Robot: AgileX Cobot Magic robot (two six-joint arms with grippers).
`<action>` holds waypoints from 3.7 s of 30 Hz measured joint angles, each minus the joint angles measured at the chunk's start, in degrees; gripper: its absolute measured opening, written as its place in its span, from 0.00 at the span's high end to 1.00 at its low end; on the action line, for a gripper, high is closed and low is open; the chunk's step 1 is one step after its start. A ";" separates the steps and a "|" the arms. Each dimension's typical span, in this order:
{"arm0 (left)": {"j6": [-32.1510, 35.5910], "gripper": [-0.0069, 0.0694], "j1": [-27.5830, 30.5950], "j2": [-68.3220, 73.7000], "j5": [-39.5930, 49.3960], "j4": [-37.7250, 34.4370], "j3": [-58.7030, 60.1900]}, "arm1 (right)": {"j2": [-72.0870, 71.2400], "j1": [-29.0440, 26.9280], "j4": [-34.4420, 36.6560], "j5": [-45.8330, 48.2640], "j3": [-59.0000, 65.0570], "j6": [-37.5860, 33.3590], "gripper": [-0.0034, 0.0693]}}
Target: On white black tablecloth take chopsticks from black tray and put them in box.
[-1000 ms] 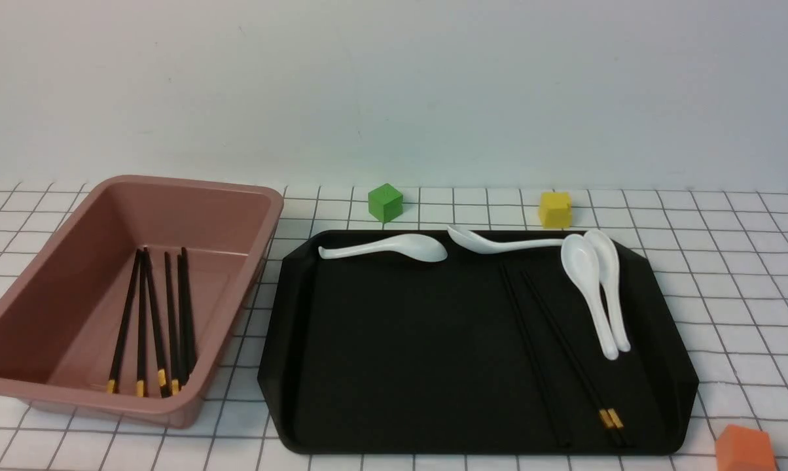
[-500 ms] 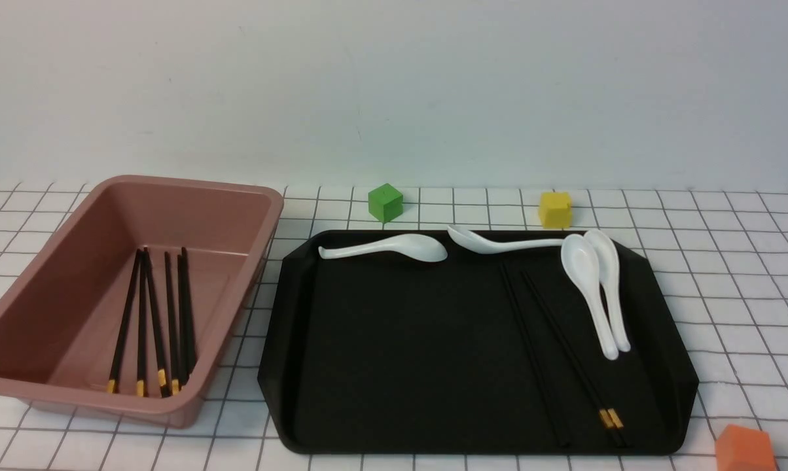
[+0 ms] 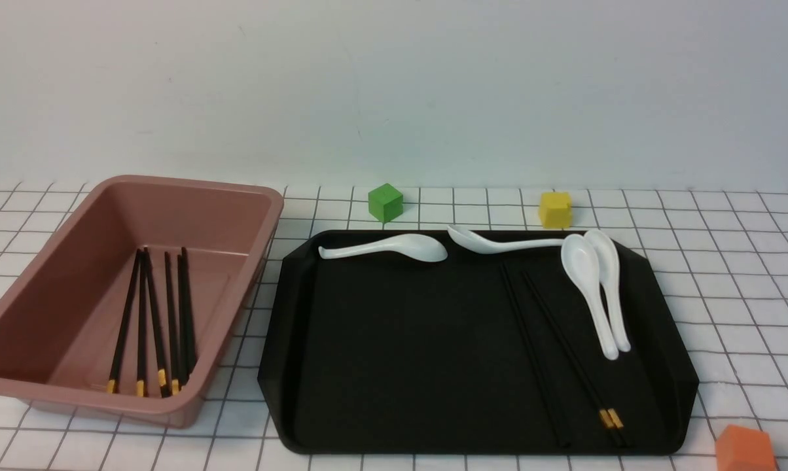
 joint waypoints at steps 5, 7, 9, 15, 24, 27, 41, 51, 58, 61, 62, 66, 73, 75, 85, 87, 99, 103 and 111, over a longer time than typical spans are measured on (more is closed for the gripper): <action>0.00 0.60 0.00 0.00 0.00 0.00 0.00 | 0.00 -0.11 1.76 -1.12 0.06 0.00 0.70; 0.00 0.60 0.00 0.00 0.00 0.00 0.00 | 0.00 -0.17 4.09 -2.35 0.25 0.00 0.70; 0.00 0.60 0.00 0.00 0.00 0.00 0.00 | 0.00 -0.17 12.69 -5.80 0.37 2.01 0.69; 0.00 0.60 0.00 0.00 0.00 0.00 0.00 | 0.00 -0.17 35.52 -11.44 0.37 8.14 0.68; 0.00 0.60 0.00 0.00 0.00 0.00 0.00 | 0.06 -0.17 41.85 -9.91 -2.51 0.30 0.68; 0.00 0.60 0.00 0.00 0.00 0.00 0.00 | 1.70 -0.17 40.99 -9.86 -7.03 -4.51 0.68; 0.00 0.60 0.00 0.00 0.00 0.00 0.00 | 61.92 -0.17 22.05 26.65 -39.20 -9.24 0.96; 0.00 0.60 0.00 0.00 0.00 0.00 0.00 | 90.24 11.24 27.01 25.73 -51.62 -14.57 0.95; 0.00 0.60 0.00 0.00 0.00 0.00 0.00 | 99.50 21.40 12.22 23.98 -62.12 -0.62 0.95; 0.00 0.60 0.00 0.00 0.00 0.00 0.00 | 103.12 24.94 4.52 23.65 -66.11 8.30 0.93; 0.00 0.60 0.00 0.00 0.00 0.00 0.00 | 103.89 25.35 2.56 23.38 -66.91 10.34 0.92; 0.00 0.60 0.00 0.00 0.00 0.00 0.00 | 105.35 25.51 -0.51 21.52 -68.24 13.76 0.85; 0.00 0.60 0.00 0.00 0.00 0.00 0.00 | 108.98 25.51 -1.25 18.92 -68.76 14.62 0.60; 0.00 0.60 0.00 0.00 0.00 0.00 0.00 | 110.37 25.51 -1.26 18.85 -68.76 14.62 0.55; 0.00 0.60 0.00 0.00 0.00 0.00 0.00 | 112.12 25.51 -2.02 20.27 -70.00 14.62 0.62; 0.00 0.60 0.00 0.00 0.00 0.00 0.00 | 112.11 25.51 -2.30 20.58 -70.00 14.62 0.69; 0.00 0.60 0.00 0.00 0.00 0.00 0.00 | 103.89 25.51 1.35 27.48 -70.22 14.35 0.80; 0.00 0.60 0.00 0.00 0.00 0.00 0.00 | 98.09 26.11 7.51 27.84 -72.59 13.78 0.80; 0.00 0.60 0.00 0.00 0.00 0.00 0.00 | 100.74 38.43 23.96 9.36 -84.19 0.24 0.80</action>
